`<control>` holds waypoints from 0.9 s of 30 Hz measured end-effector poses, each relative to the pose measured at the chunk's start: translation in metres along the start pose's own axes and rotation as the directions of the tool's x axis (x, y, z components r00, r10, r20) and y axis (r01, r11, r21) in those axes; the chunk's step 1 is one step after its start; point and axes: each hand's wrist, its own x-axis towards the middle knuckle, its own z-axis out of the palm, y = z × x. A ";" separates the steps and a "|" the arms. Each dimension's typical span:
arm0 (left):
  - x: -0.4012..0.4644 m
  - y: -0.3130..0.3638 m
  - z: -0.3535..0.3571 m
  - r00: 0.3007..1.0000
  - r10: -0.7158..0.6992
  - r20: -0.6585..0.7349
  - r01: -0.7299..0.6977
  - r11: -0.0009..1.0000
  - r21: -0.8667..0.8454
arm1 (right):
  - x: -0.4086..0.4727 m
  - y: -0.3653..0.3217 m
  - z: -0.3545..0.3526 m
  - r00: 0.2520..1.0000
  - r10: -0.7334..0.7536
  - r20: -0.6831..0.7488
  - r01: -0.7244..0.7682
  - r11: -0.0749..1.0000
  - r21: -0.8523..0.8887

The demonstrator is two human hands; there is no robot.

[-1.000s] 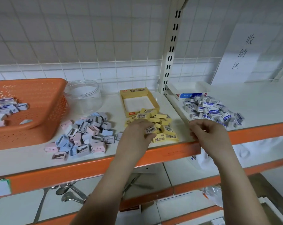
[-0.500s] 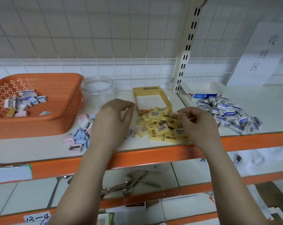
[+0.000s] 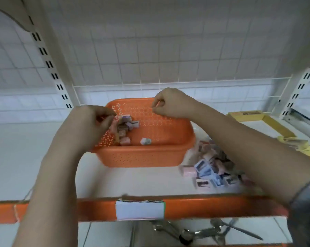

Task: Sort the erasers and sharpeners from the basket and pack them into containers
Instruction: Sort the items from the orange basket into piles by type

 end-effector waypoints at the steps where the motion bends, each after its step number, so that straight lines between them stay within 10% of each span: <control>1: 0.005 -0.012 -0.005 0.999 0.013 0.032 -0.013 1.000 0.002 | 0.020 -0.011 0.013 0.995 -0.008 0.099 0.014 0.998 -0.058; 7: 0.018 -0.061 -0.023 0.986 0.109 0.126 -0.106 0.994 -0.037 | 0.086 -0.028 0.089 0.784 0.117 0.610 0.006 0.981 -0.196; 15: 0.024 -0.076 -0.029 0.965 0.151 0.215 -0.142 0.988 -0.056 | 0.073 -0.035 0.095 0.820 0.128 0.557 0.002 0.974 -0.228; 21: 0.077 -0.049 0.003 0.782 0.315 0.538 -0.437 0.892 0.114 | 0.032 -0.033 0.025 0.972 0.235 -0.019 -0.234 0.951 -0.203; 27: 0.098 -0.037 0.054 0.373 0.285 0.883 -0.765 0.633 0.118 | -0.061 -0.031 0.017 0.781 0.417 -0.465 -0.237 0.887 0.397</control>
